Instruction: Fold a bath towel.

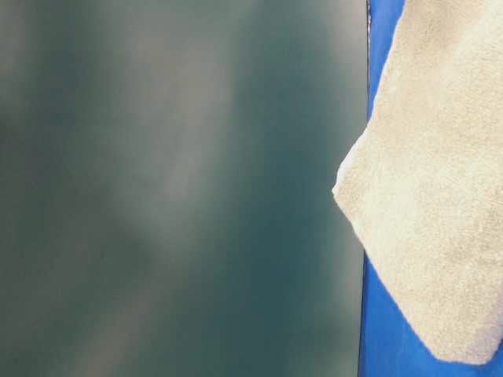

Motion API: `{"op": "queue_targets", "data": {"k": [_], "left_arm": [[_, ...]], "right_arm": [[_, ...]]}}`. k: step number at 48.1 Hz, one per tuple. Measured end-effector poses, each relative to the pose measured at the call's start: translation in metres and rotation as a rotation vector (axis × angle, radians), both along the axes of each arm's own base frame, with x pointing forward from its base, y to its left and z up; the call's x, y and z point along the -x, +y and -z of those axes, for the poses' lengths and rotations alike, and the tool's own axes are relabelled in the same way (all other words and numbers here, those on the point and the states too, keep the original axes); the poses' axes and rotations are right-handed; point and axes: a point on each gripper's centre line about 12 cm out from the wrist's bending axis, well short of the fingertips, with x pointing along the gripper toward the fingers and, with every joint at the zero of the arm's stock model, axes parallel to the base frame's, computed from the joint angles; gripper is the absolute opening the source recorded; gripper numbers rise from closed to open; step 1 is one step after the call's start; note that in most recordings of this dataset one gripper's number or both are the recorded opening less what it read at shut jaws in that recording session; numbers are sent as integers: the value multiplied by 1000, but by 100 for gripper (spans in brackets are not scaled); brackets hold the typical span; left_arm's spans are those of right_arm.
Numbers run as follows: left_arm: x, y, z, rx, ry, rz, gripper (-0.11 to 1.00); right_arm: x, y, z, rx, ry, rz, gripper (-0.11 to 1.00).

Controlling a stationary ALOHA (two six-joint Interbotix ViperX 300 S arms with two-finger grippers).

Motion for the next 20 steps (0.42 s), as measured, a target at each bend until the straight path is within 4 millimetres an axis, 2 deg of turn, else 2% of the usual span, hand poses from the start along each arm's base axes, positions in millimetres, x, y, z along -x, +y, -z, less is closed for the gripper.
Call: {"op": "queue_targets", "data": {"k": [7,20], "left_arm": [[30,1,24,17,-12,-2,79],[60,2,47,32,-56,-3,79]], "right_arm": [[-2,1,-4,24,-25,-26,63],[0,4,8,25,-28,-65,63]]}}
